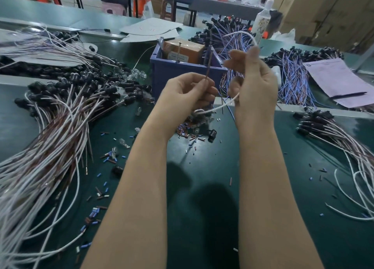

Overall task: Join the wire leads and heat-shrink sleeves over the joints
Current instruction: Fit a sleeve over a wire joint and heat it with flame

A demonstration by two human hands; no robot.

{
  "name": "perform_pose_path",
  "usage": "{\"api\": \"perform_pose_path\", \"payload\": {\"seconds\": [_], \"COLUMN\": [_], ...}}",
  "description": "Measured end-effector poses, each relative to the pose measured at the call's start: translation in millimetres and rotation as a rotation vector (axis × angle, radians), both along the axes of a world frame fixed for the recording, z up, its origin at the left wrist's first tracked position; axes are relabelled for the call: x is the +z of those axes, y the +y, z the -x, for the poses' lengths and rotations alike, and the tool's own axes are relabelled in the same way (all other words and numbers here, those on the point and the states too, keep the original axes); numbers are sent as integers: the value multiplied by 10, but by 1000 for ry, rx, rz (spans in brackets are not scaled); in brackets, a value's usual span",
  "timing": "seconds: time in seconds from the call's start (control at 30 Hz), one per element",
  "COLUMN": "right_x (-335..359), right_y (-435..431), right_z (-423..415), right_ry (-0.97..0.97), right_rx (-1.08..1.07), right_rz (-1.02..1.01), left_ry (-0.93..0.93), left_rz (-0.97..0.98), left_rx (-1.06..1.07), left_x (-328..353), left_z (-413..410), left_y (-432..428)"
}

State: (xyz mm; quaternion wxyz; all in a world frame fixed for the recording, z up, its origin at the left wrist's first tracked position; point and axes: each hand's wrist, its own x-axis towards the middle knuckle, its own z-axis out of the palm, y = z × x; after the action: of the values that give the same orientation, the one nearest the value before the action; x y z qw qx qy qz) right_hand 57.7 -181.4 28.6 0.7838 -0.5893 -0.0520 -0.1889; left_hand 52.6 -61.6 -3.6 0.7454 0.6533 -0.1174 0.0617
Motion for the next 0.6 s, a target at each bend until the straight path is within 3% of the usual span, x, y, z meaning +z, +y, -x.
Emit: {"api": "perform_pose_path", "payload": {"seconds": [0.1, 0.2, 0.37, 0.6], "right_x": [-5, -53, -113, -166], "right_y": [-73, -93, -116, -205], "right_z": [-28, -65, -141, -205], "right_ry": [74, 144, 235, 339], "right_rx": [-152, -219, -269, -258], "right_rz": [-103, -75, 108, 102], "left_ry": [9, 72, 217, 357], "left_rz": [163, 288, 116, -191], "left_rx": [178, 406, 498, 406], "left_x": [27, 20, -82, -186], "left_z": [-20, -62, -112, -150], "left_y": [53, 120, 170, 222]}}
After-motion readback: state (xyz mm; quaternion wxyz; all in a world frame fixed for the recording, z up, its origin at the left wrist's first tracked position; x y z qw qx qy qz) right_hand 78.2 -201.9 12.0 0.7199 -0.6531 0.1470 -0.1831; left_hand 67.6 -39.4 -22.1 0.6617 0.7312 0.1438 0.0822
